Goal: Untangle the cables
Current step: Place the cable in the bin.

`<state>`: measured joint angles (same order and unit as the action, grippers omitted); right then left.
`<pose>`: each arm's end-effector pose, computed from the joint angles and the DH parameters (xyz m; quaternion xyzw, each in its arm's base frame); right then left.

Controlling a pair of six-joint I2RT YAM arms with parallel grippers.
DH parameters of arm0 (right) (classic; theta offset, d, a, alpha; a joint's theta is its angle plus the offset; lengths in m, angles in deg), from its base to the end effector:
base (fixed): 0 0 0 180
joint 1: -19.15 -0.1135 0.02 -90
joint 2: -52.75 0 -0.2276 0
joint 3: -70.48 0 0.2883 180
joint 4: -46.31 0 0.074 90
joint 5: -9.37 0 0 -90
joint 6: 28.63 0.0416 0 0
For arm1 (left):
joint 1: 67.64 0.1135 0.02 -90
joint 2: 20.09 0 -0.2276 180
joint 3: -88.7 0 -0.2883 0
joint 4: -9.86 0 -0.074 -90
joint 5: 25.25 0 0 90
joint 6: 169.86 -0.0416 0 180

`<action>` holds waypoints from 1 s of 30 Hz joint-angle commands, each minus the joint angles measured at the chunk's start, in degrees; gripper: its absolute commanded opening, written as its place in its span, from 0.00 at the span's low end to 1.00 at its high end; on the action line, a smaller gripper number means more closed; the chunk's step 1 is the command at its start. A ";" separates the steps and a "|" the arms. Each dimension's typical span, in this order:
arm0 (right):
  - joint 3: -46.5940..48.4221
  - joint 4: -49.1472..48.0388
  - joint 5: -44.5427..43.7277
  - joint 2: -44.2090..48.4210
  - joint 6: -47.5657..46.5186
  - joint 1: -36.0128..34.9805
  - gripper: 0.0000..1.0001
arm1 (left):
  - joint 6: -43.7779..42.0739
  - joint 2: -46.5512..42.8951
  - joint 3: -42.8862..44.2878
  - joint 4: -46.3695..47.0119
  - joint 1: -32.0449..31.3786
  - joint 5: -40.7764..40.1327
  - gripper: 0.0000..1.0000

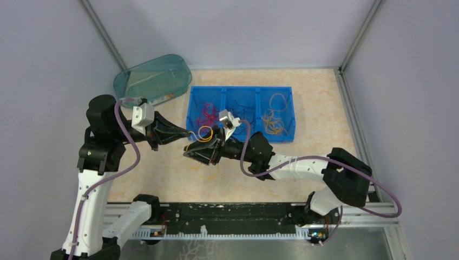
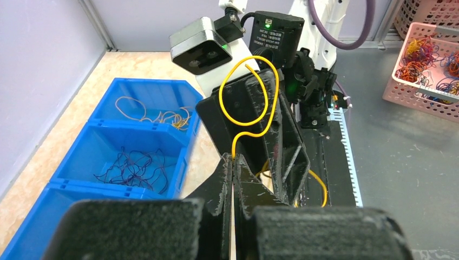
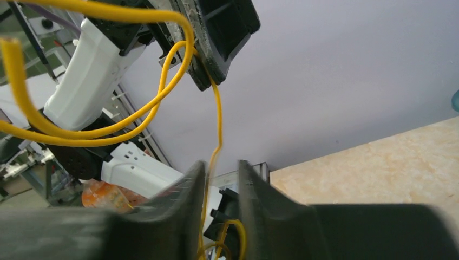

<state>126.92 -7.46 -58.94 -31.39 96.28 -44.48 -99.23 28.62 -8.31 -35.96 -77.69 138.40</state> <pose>0.1431 0.3233 0.2554 -0.2836 0.4641 0.6964 0.4682 0.1821 -0.0728 0.4297 0.5241 0.5035 -0.4216 0.5423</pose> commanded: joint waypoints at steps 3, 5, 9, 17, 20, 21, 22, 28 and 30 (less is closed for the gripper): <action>2.57 -0.04 -3.27 1.37 -2.59 -0.52 0.00 | 1.81 -0.50 -0.46 4.05 -0.59 -1.68 0.04; 1.77 4.83 -6.80 4.24 -6.41 -0.03 0.00 | 2.08 -0.52 -0.18 4.26 -0.61 -3.98 0.25; 2.62 19.55 -11.65 10.94 -11.21 4.19 0.00 | 3.37 0.59 0.64 3.50 -0.60 -12.25 0.99; 5.58 54.00 -26.70 19.21 -21.68 23.81 0.00 | 0.55 13.57 9.51 -9.81 -0.50 -34.18 1.00; 7.14 58.18 -31.50 18.89 -25.82 29.31 0.00 | 1.49 15.86 9.54 -10.01 -0.43 -38.57 1.00; 8.08 59.50 -33.29 18.06 -27.44 30.62 0.00 | 1.86 16.09 9.13 -9.52 -0.43 -39.29 1.00; 9.38 60.82 -35.48 16.98 -28.99 31.49 0.00 | 2.26 16.15 8.67 -8.93 -0.42 -39.89 1.00; 17.34 67.20 -43.61 8.50 -31.63 36.04 0.00 | 2.16 17.39 8.11 -8.67 -0.36 -44.67 1.00; 19.12 68.40 -47.08 6.04 -32.36 36.13 0.00 | 1.75 18.00 7.81 -8.80 -0.33 -46.68 1.00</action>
<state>140.17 56.98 -97.37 -21.95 67.54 -9.42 -97.51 46.17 -0.42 -44.22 -78.15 97.55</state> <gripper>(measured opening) 0.010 0.998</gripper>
